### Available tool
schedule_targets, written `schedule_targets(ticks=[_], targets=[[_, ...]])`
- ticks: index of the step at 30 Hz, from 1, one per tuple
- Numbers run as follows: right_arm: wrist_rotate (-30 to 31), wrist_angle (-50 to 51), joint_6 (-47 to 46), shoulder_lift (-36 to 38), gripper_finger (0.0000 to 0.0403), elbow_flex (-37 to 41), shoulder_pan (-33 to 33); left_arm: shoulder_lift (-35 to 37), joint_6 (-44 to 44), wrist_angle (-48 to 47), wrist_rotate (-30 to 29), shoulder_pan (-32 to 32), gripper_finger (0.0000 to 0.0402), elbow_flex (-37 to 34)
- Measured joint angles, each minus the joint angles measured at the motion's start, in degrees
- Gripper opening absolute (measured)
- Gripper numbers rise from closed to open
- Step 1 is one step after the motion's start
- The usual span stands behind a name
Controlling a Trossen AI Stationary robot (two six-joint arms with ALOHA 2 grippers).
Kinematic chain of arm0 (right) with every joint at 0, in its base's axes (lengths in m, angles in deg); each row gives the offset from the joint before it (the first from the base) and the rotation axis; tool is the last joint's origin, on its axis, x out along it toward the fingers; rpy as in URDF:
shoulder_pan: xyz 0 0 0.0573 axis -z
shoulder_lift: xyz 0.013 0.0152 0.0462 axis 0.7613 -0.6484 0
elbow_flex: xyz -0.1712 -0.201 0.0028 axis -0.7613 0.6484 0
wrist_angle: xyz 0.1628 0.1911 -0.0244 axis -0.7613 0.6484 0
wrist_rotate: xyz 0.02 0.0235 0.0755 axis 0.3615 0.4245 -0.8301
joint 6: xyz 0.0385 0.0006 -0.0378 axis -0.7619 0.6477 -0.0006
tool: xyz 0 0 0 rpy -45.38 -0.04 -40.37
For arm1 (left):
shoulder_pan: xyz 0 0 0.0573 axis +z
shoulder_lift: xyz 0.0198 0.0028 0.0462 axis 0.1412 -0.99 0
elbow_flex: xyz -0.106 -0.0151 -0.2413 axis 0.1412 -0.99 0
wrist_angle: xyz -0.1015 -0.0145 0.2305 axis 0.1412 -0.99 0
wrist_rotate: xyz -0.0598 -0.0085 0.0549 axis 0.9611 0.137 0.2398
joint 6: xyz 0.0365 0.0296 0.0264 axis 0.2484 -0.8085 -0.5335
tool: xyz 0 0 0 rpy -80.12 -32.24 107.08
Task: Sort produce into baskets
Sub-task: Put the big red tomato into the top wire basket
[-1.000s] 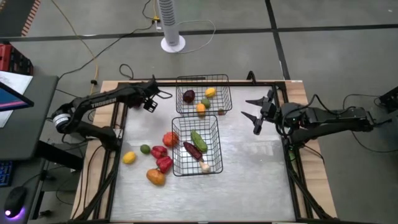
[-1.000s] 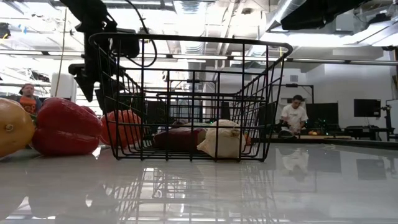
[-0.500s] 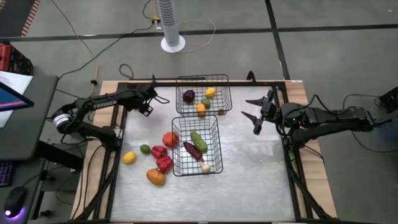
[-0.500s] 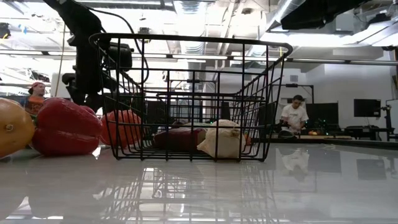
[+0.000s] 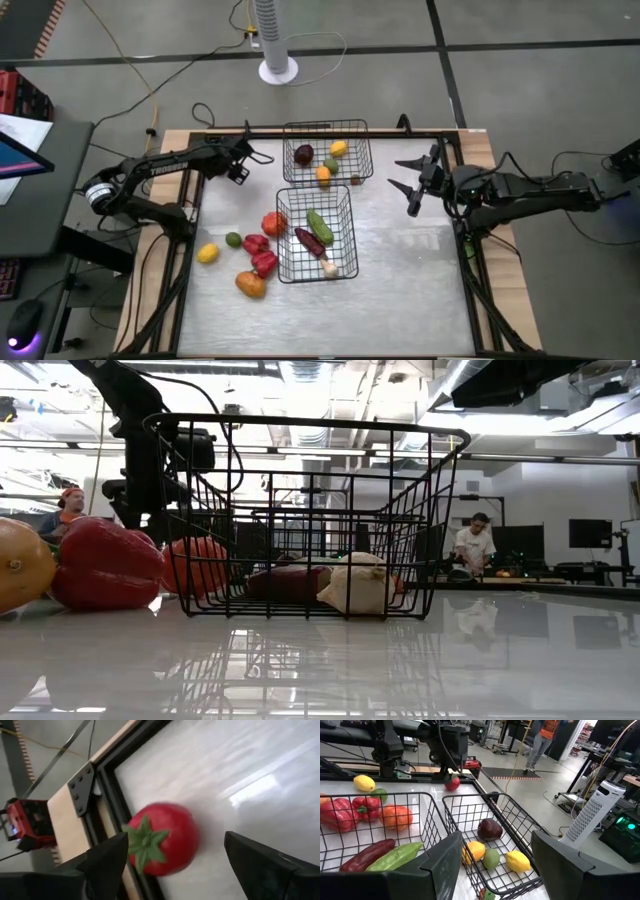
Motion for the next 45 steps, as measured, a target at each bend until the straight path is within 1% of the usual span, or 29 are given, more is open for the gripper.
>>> schedule_targets(ticks=[6,10,19,26,29,32,42,45], targets=[[0.0,0.03,0.0,0.0,0.0265,0.0,0.0,0.0,-1.09,3.31,2.02,0.0,0.0364,-0.04],[0.0,0.04,0.0,0.0,0.0265,0.02,0.0,0.0,-1.07,5.26,2.04,0.72,0.0394,-2.08],[-0.01,0.02,-0.02,0.0,0.0265,0.02,0.0,0.0,-1.34,13.1,1.33,5.89,0.0394,-8.96],[-0.01,0.02,-0.02,0.0,0.0265,0.02,0.0,0.0,-1.13,15.22,2.68,5.77,0.0394,-9.66],[-0.02,0.04,-0.02,0.0,0.0265,0.02,0.0,0.0,-0.19,15.12,4.4,5.92,0.0388,-9.66],[-0.01,0.04,-0.02,0.0,0.0265,0.02,0.0,0.0,0.19,14.27,4.85,5.9,0.0372,-9.66],[-0.02,0.04,0.0,0.0,0.0265,0.02,0.0,0.01,-0.47,9.73,4.69,5.88,0.0295,-9.66],[0.0,0.04,0.0,0.0,0.0265,0.02,0.0,0.13,-2.19,9.63,7.41,5.88,0.0277,-9.22]])
